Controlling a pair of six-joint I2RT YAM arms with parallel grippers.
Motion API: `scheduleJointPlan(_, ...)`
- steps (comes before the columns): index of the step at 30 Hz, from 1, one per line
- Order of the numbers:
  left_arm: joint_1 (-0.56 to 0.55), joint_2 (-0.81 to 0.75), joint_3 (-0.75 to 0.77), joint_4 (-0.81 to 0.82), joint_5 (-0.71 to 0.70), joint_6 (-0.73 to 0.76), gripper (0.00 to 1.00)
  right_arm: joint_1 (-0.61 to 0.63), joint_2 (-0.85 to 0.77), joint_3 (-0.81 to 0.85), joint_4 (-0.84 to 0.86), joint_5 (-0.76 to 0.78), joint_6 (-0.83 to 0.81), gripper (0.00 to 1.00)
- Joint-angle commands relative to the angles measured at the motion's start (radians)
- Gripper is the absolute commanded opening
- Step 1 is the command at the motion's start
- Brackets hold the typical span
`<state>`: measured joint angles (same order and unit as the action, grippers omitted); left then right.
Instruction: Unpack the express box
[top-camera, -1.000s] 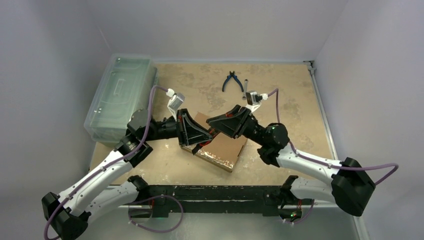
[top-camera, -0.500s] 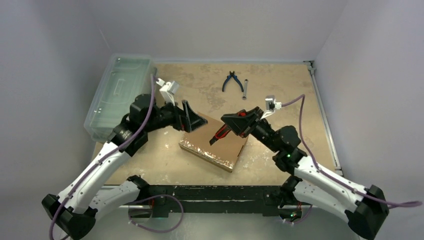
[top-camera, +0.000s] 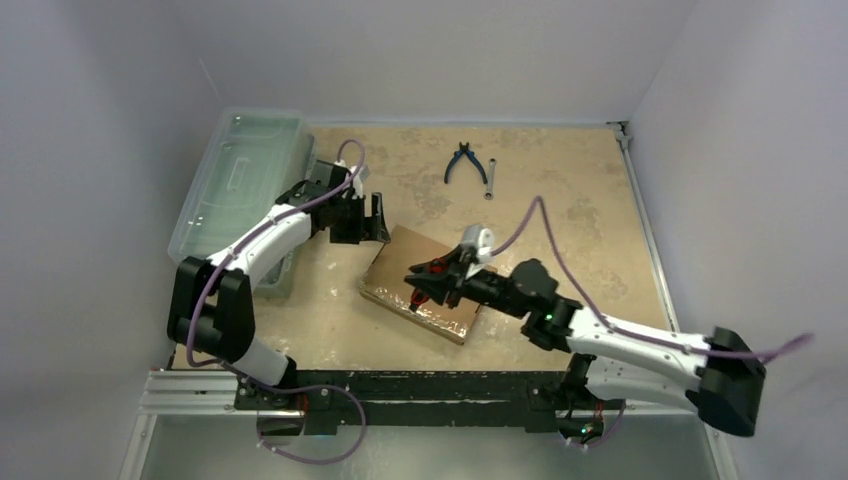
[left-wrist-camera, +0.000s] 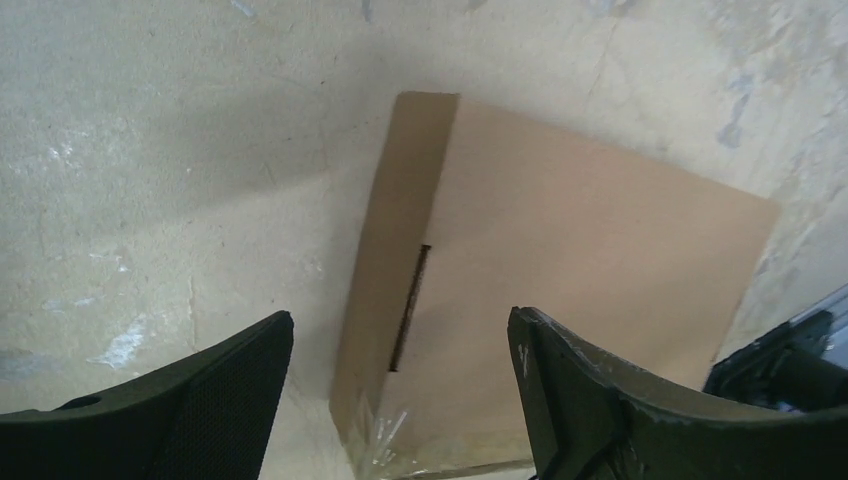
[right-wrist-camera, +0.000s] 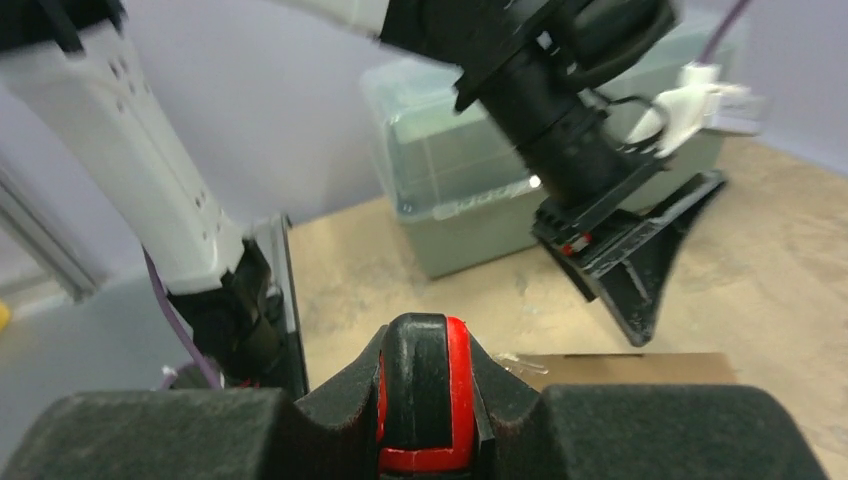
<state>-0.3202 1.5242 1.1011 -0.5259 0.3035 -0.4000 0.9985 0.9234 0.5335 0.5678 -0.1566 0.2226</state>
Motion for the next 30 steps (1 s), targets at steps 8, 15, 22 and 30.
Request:
scheduleJointPlan(8, 0.006, 0.055, -0.008, 0.049, -0.067, 0.194, 0.53, 0.049, 0.433, 0.178, 0.460, 0.010, -0.125, 0.00)
scheduleJointPlan(15, 0.006, 0.073, -0.047, 0.070, -0.038, 0.199, 0.39, 0.049, 0.554, 0.262, 0.488, -0.012, -0.128, 0.00)
scheduleJointPlan(22, 0.006, 0.101, -0.047, 0.068, -0.019, 0.204, 0.28, 0.054, 0.610, 0.299, 0.488, -0.020, -0.117, 0.00)
scheduleJointPlan(30, 0.007, 0.046, -0.061, 0.097, 0.022, 0.193, 0.39, 0.060, 0.623, 0.300, 0.466, -0.023, -0.115, 0.00)
